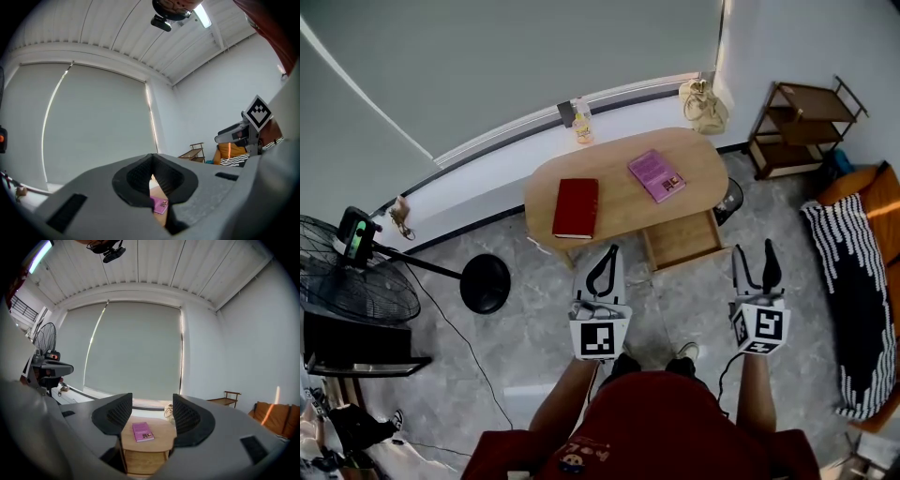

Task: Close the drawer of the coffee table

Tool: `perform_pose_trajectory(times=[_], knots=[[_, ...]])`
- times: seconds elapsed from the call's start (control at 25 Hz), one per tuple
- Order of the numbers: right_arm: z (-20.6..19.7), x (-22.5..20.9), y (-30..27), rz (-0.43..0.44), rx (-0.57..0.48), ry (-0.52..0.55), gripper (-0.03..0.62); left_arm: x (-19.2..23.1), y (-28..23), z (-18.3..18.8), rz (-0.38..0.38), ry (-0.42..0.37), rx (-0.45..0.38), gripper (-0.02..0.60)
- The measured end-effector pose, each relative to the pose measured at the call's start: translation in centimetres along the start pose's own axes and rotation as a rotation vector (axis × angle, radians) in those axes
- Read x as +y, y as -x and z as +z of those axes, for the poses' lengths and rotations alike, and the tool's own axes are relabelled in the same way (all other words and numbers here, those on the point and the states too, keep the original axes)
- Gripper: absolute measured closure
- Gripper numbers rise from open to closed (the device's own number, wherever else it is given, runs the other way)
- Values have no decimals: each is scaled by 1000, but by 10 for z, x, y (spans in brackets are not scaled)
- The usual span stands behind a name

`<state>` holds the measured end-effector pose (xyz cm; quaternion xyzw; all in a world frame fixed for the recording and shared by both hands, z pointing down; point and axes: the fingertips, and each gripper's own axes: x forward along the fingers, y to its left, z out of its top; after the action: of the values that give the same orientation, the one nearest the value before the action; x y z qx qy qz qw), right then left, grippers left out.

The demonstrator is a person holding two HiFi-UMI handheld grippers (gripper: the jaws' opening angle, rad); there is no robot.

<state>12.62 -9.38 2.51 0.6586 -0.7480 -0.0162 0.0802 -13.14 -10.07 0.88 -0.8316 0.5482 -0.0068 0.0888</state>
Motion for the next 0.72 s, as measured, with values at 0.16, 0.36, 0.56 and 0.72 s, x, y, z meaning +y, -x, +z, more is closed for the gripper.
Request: perform_pose_trajectory(times=[0.16,0.36,0.56,0.72], knots=[[1,-10,-2,6,-7,2,347,-9,-6,5,-3,-12,-15,577],[-3,-18,-4,11,-6,-9,347,-15,-11,2,11,-3,1,577],[-9,-27,-4,15,6,-8,347,-24,-17,-3,14,9,11,577],[-23,-29,-6,22,34,-17,347,-29,-23,-11,8,2,23,577]])
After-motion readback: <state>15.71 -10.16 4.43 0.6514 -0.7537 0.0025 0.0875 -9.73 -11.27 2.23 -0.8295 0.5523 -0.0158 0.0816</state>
